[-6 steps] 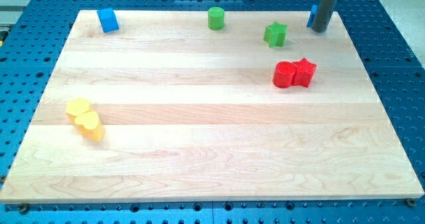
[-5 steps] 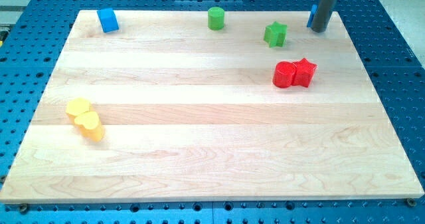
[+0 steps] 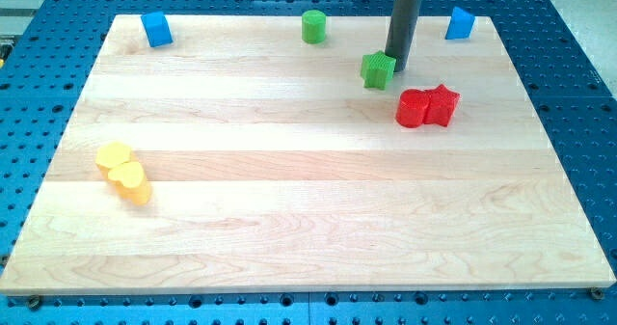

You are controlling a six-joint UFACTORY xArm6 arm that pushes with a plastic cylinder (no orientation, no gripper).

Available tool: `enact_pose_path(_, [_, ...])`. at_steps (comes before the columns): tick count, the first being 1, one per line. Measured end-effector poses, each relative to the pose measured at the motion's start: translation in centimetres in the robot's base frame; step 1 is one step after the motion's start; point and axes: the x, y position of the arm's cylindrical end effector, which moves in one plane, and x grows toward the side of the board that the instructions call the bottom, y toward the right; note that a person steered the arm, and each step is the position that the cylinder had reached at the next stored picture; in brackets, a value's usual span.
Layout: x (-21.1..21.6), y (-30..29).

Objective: Place the red circle at the left center of the board

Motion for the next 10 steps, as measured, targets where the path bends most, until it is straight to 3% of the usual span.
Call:
enact_pose_path(4, [3.1,0.6])
enact_pose_path(9, [15.0,-2.3])
enact_pose_path(10, [15.0,0.1])
